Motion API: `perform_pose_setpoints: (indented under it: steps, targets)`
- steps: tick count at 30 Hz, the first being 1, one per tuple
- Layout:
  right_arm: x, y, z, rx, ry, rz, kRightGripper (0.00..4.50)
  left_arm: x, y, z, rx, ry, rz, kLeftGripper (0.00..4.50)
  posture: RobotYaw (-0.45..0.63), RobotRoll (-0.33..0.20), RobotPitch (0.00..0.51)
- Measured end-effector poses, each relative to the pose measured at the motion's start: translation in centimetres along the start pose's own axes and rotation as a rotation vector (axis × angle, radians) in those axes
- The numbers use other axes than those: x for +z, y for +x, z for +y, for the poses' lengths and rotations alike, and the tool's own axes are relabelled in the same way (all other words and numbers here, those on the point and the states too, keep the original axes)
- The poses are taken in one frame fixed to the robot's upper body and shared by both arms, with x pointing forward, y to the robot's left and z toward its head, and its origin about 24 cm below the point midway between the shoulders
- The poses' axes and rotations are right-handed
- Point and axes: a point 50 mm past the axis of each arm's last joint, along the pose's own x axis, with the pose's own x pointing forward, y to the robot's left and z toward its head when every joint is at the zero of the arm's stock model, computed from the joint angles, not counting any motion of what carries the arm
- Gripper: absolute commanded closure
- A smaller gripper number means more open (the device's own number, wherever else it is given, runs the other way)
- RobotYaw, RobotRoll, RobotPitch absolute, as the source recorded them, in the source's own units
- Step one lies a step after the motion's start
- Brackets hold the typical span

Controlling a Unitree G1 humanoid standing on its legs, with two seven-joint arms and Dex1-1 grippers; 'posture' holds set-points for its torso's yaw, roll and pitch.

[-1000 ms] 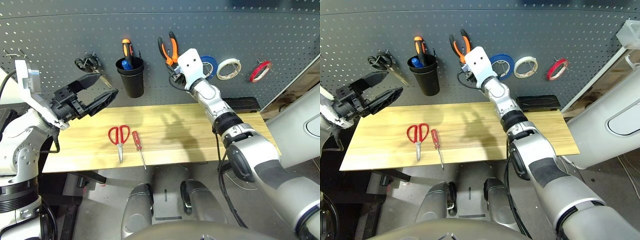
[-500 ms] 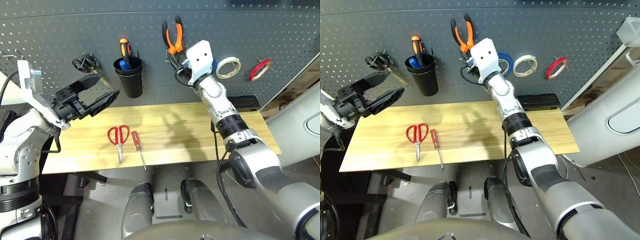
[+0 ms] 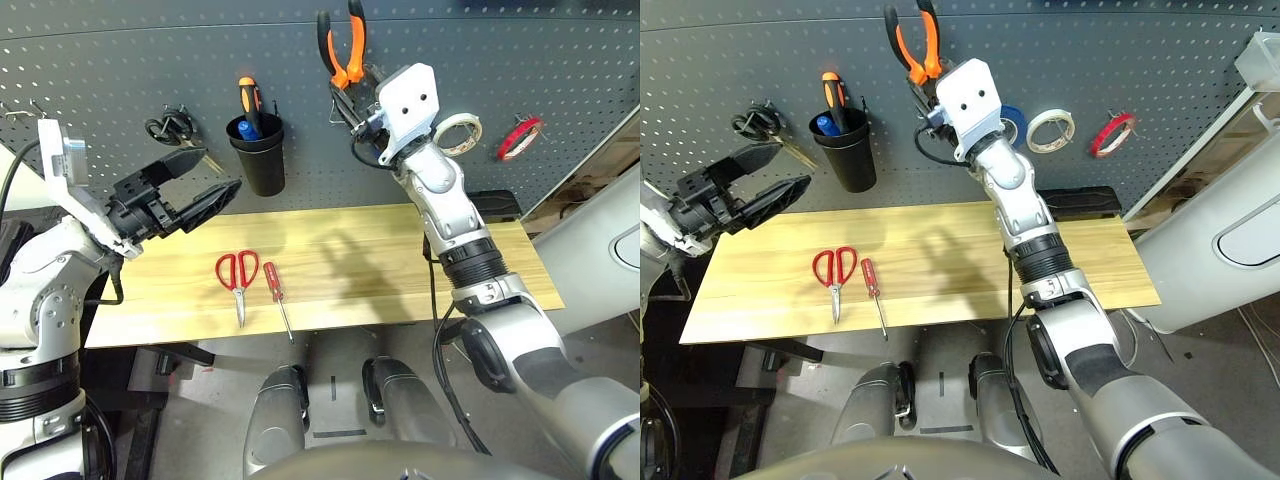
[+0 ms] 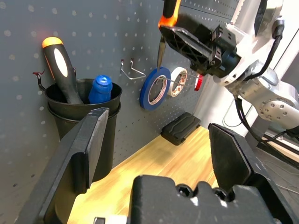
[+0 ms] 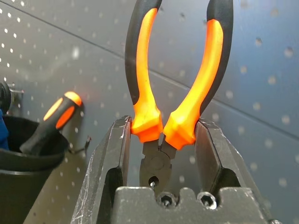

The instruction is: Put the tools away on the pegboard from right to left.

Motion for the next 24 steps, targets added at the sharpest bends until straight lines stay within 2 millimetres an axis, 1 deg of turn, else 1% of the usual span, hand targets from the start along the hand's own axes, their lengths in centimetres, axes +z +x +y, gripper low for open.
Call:
perform_pose_setpoints:
  steps: [3, 10, 17, 24]
  targets:
    - [-0.1, 0.3, -0.2, 0.002, -0.037, -0.003, 2.41, 0.0, 0.0, 0.0, -0.003, -0.004, 0.006, 0.00, 0.02, 0.000, 0.142]
    - [-1.3, 0.6, -0.5, 0.006, -0.110, 0.028, 2.41, 0.2, -0.2, 0.1, -0.008, -0.005, 0.029, 0.00, 0.03, 0.000, 0.155]
    - [-2.5, 0.5, -0.2, 0.027, -0.126, 0.060, 2.41, 0.3, -0.5, -0.2, -0.017, -0.009, 0.037, 0.00, 0.04, 0.000, 0.164]
    - [-2.9, 0.8, 0.1, 0.029, -0.121, 0.062, 2.41, 0.2, -0.7, -0.2, -0.013, -0.021, 0.041, 0.00, 0.04, 0.000, 0.170]
